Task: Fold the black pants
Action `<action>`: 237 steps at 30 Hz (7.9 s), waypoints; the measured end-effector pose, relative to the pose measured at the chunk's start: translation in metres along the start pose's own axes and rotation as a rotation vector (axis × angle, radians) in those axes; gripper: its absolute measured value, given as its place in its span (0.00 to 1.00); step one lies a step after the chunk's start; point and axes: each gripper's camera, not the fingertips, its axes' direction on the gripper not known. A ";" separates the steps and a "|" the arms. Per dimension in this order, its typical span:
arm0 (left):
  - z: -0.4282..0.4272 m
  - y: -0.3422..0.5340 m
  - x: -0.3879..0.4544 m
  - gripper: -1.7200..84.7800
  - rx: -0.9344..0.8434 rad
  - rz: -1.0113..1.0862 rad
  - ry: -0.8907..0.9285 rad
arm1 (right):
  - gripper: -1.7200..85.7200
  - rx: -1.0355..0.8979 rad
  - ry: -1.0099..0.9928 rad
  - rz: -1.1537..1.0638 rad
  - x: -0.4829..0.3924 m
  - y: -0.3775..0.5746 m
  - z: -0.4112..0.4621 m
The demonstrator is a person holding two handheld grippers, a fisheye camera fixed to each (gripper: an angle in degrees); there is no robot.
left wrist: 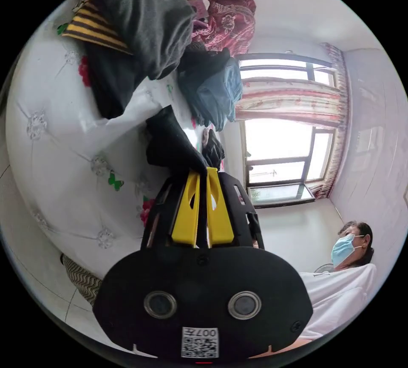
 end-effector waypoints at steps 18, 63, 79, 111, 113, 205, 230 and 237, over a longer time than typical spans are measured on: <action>0.073 -0.054 0.054 0.01 -0.027 0.018 -0.259 | 0.02 0.034 0.201 -0.156 -0.083 -0.022 0.082; 0.327 -0.055 0.065 0.04 -0.323 0.406 -0.913 | 0.13 -1.014 -0.016 -0.907 -0.143 0.087 0.422; 0.364 -0.022 0.063 0.06 -0.308 0.476 -0.966 | 0.08 -1.093 0.012 -0.817 -0.121 0.118 0.392; 0.323 0.074 0.132 0.06 -0.299 0.800 -1.144 | 0.05 -0.912 0.217 -1.058 -0.163 0.061 0.379; 0.359 0.072 0.131 0.07 -0.356 0.858 -1.088 | 0.05 -0.908 0.234 -1.078 -0.166 0.064 0.400; 0.252 -0.023 -0.025 0.21 -0.187 0.056 -0.570 | 0.03 -0.203 0.306 -0.785 -0.180 -0.089 0.169; 0.279 -0.018 0.096 0.07 -0.274 0.531 -0.157 | 0.13 -0.733 0.313 -1.012 -0.163 0.108 0.277; 0.443 0.131 0.197 0.08 -0.688 0.944 0.025 | 0.12 -0.587 0.473 -0.809 -0.115 0.049 0.201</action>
